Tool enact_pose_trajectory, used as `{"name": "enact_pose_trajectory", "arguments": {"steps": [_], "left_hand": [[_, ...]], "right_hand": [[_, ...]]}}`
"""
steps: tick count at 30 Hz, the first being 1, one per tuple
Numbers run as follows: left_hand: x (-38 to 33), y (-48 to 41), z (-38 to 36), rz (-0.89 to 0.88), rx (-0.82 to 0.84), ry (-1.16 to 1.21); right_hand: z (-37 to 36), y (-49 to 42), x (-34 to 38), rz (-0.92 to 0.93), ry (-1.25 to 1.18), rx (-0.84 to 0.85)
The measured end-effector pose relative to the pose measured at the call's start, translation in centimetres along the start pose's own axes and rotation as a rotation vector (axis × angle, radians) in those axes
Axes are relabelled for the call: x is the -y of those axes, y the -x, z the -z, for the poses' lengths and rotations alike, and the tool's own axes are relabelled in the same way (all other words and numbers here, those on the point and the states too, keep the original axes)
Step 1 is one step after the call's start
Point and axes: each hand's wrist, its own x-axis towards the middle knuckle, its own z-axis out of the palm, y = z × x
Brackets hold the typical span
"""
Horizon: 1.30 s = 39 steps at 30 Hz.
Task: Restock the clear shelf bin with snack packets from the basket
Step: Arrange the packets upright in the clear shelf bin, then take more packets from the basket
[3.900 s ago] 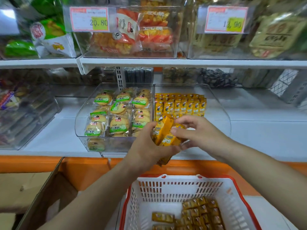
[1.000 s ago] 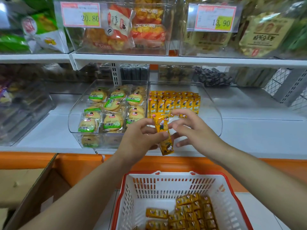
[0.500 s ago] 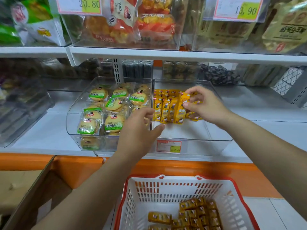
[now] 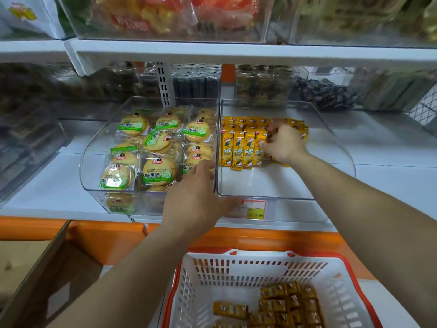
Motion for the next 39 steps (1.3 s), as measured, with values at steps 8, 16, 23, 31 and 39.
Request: {"name": "enact_pose_trajectory", "arguments": {"steps": [8, 16, 23, 31, 39], "left_hand": [[-0.3, 0.3, 0.5, -0.008, 0.025, 0.047], [-1.6, 2.4, 3.0, -0.124, -0.144, 0.1], [0.6, 8.5, 0.0, -0.171, 0.128, 0.058], [6.5, 12.6, -11.7, 0.026, 0.532, -0.199], [13.6, 13.0, -23.6, 0.289, 0.601, -0.129]], "right_hand": [[2.3, 2.0, 0.7, -0.038, 0.09, 0.054], [10.0, 11.0, 4.0, 0.167, 0.023, 0.077], [10.0, 21.8, 0.9, 0.189, -0.016, 0.419], [-1.0, 27.4, -11.3, -0.063, 0.1, 0.7], [-9.6, 30.2, -19.1, -0.138, 0.131, 0.725]]}}
